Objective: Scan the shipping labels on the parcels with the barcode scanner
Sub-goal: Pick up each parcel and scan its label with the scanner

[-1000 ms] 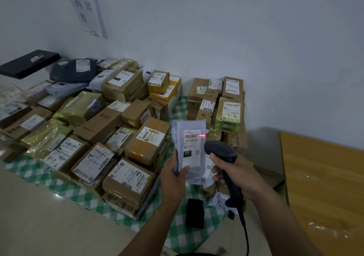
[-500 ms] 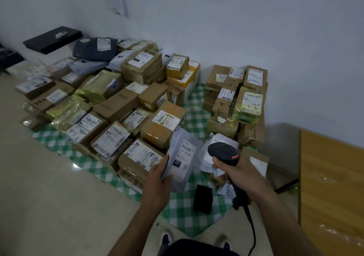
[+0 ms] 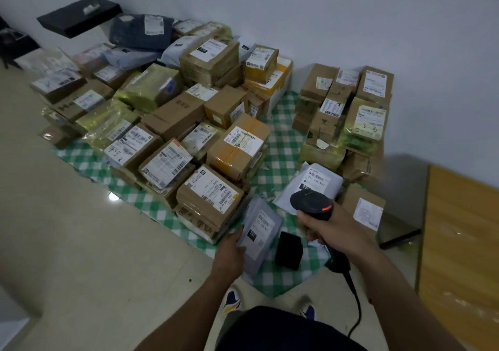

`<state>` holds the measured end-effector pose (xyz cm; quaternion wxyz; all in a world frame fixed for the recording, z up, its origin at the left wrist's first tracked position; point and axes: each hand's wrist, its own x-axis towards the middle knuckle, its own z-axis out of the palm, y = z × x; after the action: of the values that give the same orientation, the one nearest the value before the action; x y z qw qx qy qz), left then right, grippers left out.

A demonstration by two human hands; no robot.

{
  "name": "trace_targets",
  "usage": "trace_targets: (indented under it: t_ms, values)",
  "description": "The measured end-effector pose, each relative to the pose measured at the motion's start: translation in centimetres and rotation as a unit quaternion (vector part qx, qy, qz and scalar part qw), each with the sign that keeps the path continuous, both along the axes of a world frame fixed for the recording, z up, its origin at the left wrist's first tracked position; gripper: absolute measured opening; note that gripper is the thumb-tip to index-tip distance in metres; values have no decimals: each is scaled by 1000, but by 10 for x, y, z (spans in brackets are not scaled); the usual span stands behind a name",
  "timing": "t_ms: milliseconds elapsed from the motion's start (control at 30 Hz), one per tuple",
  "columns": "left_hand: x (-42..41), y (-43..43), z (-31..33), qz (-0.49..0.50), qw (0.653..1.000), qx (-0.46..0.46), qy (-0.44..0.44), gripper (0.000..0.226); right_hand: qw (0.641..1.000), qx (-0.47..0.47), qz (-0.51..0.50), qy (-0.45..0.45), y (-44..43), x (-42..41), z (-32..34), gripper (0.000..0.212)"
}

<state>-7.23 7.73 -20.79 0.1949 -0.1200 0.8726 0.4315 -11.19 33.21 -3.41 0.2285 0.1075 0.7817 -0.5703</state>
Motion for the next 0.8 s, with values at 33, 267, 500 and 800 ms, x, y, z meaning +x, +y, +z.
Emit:
trace_targets:
  t_ms: [33, 267, 500, 800]
  values:
    - [0, 3, 2, -5, 1000, -27, 6, 60, 1000, 0, 0, 2, -1, 1, 1, 26]
    - [7, 14, -13, -156, 953, -236, 109, 78, 1000, -2, -12, 8, 4, 9, -1, 28]
    - [5, 20, -23, -249, 937, -242, -33, 73, 999, 18, -32, 7, 17, 12, -10, 33]
    - [-73, 91, 30, -42, 997, 2, 69, 26, 995, -13, -95, 23, 52, 24, -9, 31]
